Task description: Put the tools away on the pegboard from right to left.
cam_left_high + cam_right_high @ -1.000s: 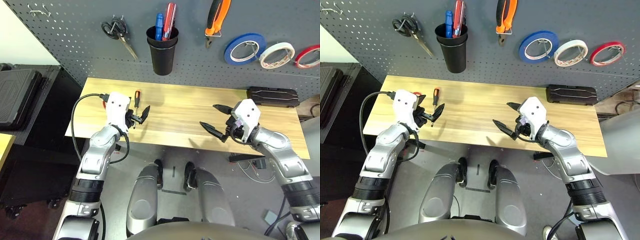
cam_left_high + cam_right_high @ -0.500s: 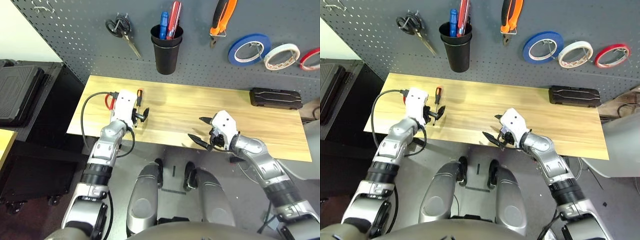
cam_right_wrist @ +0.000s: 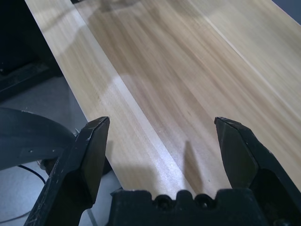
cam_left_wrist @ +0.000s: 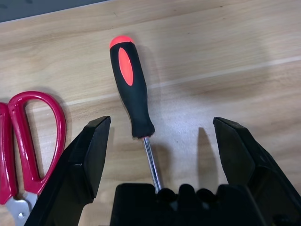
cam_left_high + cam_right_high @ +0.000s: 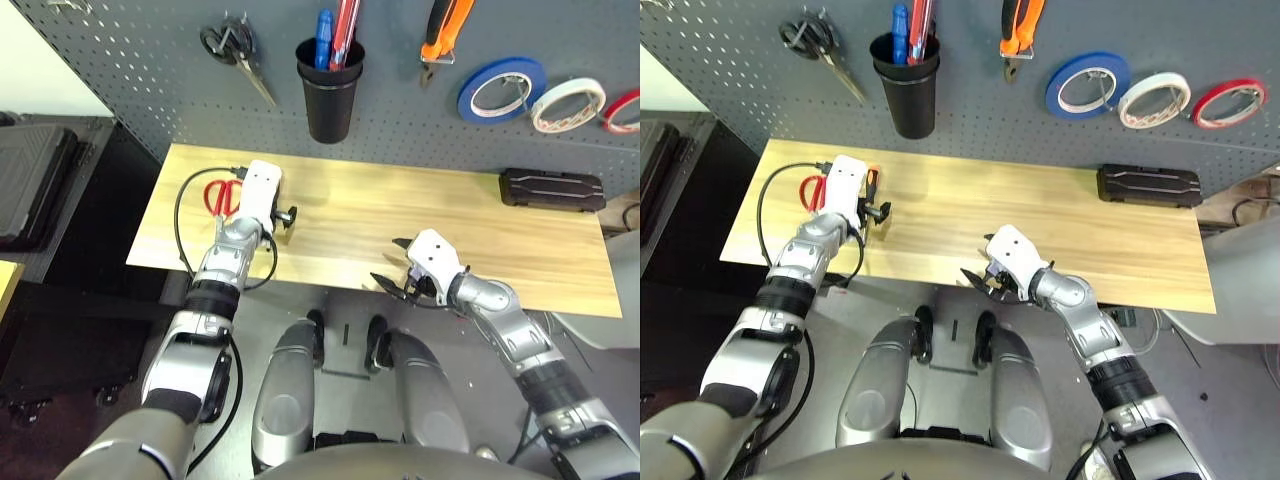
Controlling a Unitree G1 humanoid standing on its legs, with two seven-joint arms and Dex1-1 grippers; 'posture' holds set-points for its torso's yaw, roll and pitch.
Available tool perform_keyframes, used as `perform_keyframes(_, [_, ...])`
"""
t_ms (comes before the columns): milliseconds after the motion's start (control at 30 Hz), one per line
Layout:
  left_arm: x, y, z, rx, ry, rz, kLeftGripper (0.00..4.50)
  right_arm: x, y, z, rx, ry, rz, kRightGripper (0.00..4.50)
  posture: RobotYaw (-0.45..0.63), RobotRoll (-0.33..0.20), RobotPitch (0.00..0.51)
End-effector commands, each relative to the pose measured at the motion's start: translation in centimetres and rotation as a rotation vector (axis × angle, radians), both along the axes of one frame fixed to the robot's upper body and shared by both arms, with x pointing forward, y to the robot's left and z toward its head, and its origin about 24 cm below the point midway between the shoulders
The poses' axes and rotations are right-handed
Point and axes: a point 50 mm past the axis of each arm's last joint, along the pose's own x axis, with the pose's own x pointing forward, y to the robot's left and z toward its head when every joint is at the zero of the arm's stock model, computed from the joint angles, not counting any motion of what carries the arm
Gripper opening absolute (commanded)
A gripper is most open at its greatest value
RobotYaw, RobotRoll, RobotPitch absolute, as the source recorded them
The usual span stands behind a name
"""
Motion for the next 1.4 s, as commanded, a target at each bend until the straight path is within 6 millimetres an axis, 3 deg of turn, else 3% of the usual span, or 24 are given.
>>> perform_keyframes(33, [0.1, 0.2, -1.0, 0.035, 0.029, 0.023, 4.5, -0.8, 0.2, -0.5, -0.009, 0.023, 0.001, 4.46, 0.05, 0.0, 0.423])
perform_keyframes(367, [0.8, 0.3, -1.7, 0.034, 0.102, 0.06, 4.5, -1.0, -0.8, 0.2, -0.028, 0.012, -0.011, 4.46, 0.01, 0.0, 0.458])
perform_keyframes(467, [0.9, 0.4, -1.8, 0.038, 0.121, 0.075, 3.83, -1.1, -0.6, 0.4, -0.018, 0.006, -0.002, 4.5, 0.01, 0.0, 0.46])
perform_keyframes(700, [0.7, 0.9, -2.1, 0.037, 0.136, 0.1, 1.12, -1.2, -0.3, 0.7, 0.006, -0.005, 0.028, 4.5, 0.03, 0.0, 0.457])
perform_keyframes(767, [0.7, 0.9, -2.1, 0.028, 0.126, 0.101, 0.55, -1.1, -0.1, 0.8, 0.019, -0.014, 0.037, 4.5, 0.04, 0.0, 0.451])
perform_keyframes(1067, [-0.9, 1.1, -0.6, -0.08, 0.003, 0.131, 0.55, 0.2, 0.3, 2.0, 0.095, -0.098, 0.073, 4.5, 0.11, 0.0, 0.408])
perform_keyframes(1400, [-4.7, 1.7, 4.4, -0.207, -0.264, 0.108, 0.55, 1.2, -0.8, 4.3, 0.297, -0.174, 0.051, 4.5, 0.21, 0.0, 0.339])
